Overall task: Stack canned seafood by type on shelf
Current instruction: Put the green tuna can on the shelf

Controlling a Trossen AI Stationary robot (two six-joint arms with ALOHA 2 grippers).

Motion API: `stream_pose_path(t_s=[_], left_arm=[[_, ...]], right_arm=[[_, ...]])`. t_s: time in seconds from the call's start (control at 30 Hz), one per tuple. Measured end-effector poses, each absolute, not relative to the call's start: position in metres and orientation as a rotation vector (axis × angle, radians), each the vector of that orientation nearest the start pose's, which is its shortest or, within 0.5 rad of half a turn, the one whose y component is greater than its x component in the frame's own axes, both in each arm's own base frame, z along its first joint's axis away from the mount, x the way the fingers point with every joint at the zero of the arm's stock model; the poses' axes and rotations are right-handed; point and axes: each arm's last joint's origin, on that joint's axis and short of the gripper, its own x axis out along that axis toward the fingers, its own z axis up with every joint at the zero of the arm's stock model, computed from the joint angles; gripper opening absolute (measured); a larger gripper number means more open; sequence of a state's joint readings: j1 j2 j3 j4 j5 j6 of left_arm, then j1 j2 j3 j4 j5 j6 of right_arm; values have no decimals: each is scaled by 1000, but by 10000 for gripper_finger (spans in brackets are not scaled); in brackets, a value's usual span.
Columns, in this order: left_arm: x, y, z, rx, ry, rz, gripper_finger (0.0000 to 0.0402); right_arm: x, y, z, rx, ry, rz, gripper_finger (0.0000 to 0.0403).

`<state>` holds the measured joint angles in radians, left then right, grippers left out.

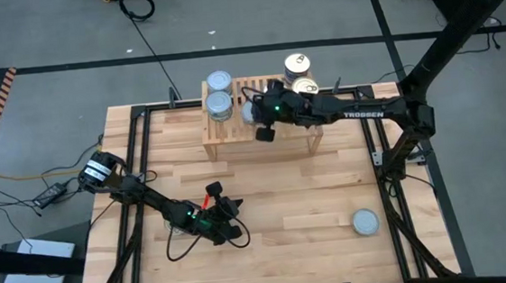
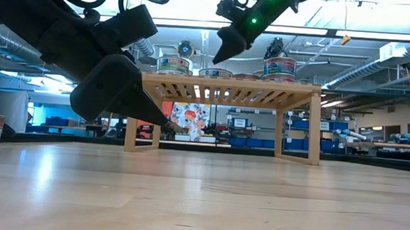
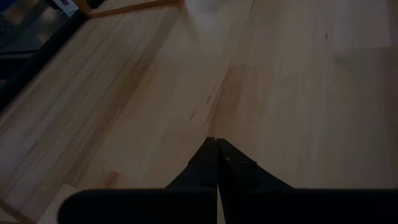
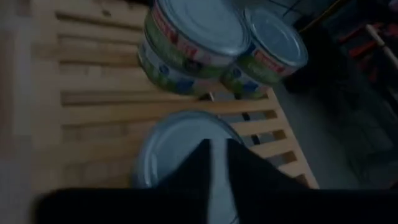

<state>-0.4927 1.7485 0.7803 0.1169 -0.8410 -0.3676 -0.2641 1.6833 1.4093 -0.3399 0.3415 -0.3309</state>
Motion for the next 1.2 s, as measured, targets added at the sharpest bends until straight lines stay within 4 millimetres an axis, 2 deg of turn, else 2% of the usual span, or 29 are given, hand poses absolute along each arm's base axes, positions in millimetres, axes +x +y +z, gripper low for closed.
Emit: stream_pose_path(t_s=[0.07,0.1,0.27,0.43,0.77,0.93,1.2], left_arm=[[286,-128,130,178,595,442,2],[286,-128,130,177,595,443,2],[287,-124,130,172,597,451,2],[288,-124,130,165,600,441,2],[288,-125,130,160,594,441,2],[287,-124,129,168,605,442,2],[287,-124,129,170,607,443,2]], right_arm=[[364,-112,309,-327,701,-483,24],[364,-112,313,-317,695,-483,14],[357,-123,328,-163,717,-429,12],[348,-127,324,-95,807,-407,8],[372,-139,298,-91,838,-437,4],[377,-147,296,-101,813,-465,5],[374,-159,296,-95,805,-499,5]])
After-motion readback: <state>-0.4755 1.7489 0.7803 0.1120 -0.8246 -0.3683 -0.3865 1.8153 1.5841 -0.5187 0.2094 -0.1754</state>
